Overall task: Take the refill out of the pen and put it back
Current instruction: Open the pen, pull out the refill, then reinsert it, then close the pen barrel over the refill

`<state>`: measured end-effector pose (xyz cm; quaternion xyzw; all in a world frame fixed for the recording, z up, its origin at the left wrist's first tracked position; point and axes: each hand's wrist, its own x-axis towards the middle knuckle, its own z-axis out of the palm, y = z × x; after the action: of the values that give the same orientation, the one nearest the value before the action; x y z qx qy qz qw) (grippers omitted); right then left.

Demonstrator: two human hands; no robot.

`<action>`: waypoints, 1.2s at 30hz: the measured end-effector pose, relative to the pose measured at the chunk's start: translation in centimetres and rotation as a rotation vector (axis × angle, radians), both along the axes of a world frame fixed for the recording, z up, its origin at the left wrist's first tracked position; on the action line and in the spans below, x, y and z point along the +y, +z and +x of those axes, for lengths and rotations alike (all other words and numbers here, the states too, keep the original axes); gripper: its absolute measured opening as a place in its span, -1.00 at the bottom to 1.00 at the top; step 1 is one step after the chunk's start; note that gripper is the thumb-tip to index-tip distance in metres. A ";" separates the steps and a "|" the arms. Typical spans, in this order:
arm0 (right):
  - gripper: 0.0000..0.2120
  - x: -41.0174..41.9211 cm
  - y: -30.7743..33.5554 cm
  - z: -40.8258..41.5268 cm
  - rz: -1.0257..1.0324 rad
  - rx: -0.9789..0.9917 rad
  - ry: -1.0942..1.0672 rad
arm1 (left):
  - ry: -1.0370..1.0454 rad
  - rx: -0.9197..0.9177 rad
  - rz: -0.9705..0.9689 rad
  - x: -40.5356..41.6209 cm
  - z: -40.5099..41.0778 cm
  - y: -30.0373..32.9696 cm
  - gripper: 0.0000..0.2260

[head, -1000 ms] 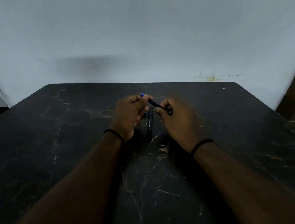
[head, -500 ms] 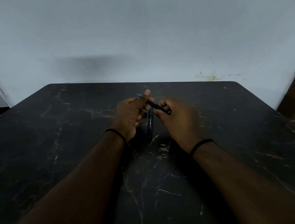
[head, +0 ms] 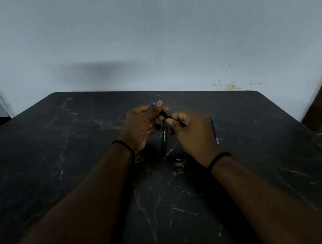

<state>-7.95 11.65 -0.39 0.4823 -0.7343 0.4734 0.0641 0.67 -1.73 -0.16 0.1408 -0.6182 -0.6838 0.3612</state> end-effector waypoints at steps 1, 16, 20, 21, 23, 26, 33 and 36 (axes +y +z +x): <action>-0.71 0.0 0.0 0.1 -0.012 -0.027 0.002 | 0.024 -0.012 -0.023 0.2 0.1 0.1 -0.70; -0.76 0.0 -0.7 -0.7 -0.044 -0.090 -0.080 | 0.455 -0.986 -1.175 -1.3 1.0 0.0 -0.74; -0.77 0.1 -0.8 -0.7 -0.047 -0.047 -0.087 | 0.542 -1.004 -1.216 -1.0 1.0 0.4 -0.83; -0.77 0.1 -0.8 -0.7 -0.048 -0.040 -0.085 | 0.553 -1.003 -1.198 -0.9 1.0 0.4 -0.84; -0.77 0.1 -0.8 -0.7 -0.046 -0.029 -0.083 | 0.561 -0.927 -1.046 -0.9 0.9 0.3 -0.83; -0.77 0.1 -0.7 -0.6 -0.040 -0.024 -0.092 | 0.600 -0.601 -0.654 -0.9 0.9 0.2 -0.81; -0.83 0.0 -0.9 -0.5 -0.002 -0.057 -0.041 | 0.445 -0.102 0.017 -0.1 1.1 1.1 -0.76; -0.83 0.0 -1.0 -0.6 0.036 -0.023 -0.045 | 0.378 -0.051 0.119 0.4 1.3 1.3 -0.78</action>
<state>-8.51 11.64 -1.43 0.4612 -0.7541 0.4640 0.0575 2.01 -1.32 1.15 0.2926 -0.5481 -0.6354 0.4585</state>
